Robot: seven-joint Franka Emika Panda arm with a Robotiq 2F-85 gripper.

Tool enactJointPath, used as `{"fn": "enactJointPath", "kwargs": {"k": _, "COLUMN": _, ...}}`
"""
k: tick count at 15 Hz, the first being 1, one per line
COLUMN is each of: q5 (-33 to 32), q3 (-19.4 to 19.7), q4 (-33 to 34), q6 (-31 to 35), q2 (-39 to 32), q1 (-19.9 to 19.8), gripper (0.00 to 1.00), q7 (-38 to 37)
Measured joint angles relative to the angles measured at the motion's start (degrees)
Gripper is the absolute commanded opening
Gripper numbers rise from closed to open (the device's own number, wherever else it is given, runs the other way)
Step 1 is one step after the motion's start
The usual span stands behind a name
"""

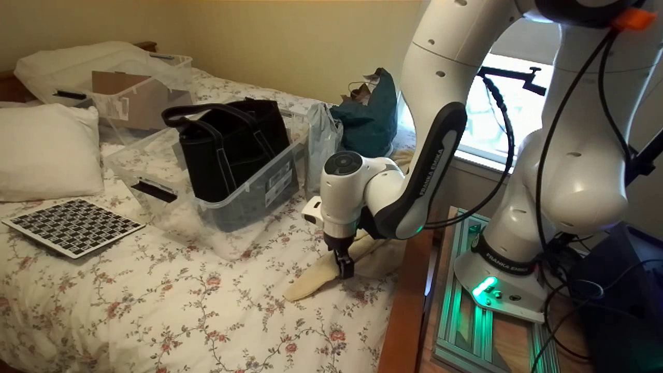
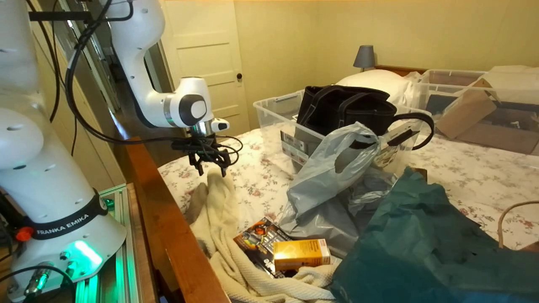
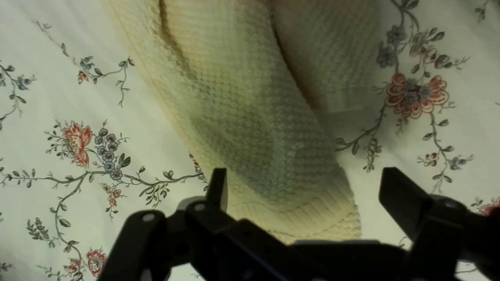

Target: Move the towel on the bed to the right.

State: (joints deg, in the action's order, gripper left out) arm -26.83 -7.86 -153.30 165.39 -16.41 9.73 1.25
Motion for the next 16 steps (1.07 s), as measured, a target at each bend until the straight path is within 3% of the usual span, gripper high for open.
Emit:
{"fn": "enactJointPath", "kwargs": {"k": 2, "q5": 0.0, "q3": 0.5, "q4": 0.6, "q6": 3.3, "q2": -2.5, "q1": -0.5, "gripper": 0.66, "q7": 0.5}}
{"fn": "enactJointPath", "kwargs": {"k": 6, "q5": 0.0, "q3": 1.0, "q4": 2.2, "q6": 7.4, "q2": -6.9, "q1": -1.5, "gripper": 0.36, "q7": 1.2}}
{"fn": "enactJointPath", "kwargs": {"k": 11, "q5": 0.8, "q3": 0.8, "q4": 4.0, "q6": 7.4, "q2": -8.7, "q1": -2.5, "gripper": 0.02, "q7": 1.0}}
{"fn": "enactJointPath", "kwargs": {"k": 16, "q5": 9.0, "q3": -0.7, "q4": 3.8, "q6": 2.2, "q2": -3.4, "q1": -2.3, "gripper": 0.02, "q7": 2.1}}
